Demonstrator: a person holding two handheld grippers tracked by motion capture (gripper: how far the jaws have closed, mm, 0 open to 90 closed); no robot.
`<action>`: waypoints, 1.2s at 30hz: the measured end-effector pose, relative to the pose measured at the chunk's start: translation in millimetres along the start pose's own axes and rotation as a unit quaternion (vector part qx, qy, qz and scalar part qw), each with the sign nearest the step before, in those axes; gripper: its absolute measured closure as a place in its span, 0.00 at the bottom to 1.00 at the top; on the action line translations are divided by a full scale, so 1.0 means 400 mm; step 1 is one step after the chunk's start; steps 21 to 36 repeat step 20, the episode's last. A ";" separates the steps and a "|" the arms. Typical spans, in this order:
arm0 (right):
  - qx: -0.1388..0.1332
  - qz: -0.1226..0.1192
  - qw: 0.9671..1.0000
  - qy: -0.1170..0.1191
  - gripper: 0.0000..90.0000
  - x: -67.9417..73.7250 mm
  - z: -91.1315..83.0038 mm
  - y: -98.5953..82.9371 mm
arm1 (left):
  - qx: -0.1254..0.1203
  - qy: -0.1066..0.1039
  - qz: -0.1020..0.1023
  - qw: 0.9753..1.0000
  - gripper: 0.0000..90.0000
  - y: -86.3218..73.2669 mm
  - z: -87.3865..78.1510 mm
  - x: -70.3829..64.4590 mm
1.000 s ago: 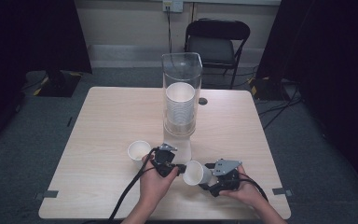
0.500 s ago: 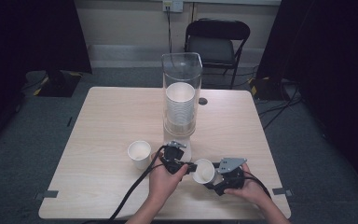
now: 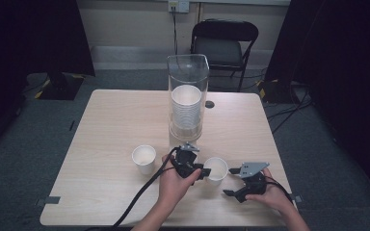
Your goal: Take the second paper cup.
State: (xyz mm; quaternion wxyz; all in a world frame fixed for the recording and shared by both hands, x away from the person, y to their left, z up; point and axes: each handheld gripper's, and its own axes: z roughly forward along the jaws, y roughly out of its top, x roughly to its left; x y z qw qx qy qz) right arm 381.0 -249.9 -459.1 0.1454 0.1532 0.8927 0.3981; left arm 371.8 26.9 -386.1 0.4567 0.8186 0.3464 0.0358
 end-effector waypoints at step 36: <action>0.013 0.050 0.998 -0.032 0.13 -0.027 -0.025 -0.029 | 0.035 0.015 0.135 0.990 0.28 -0.230 -0.043 0.041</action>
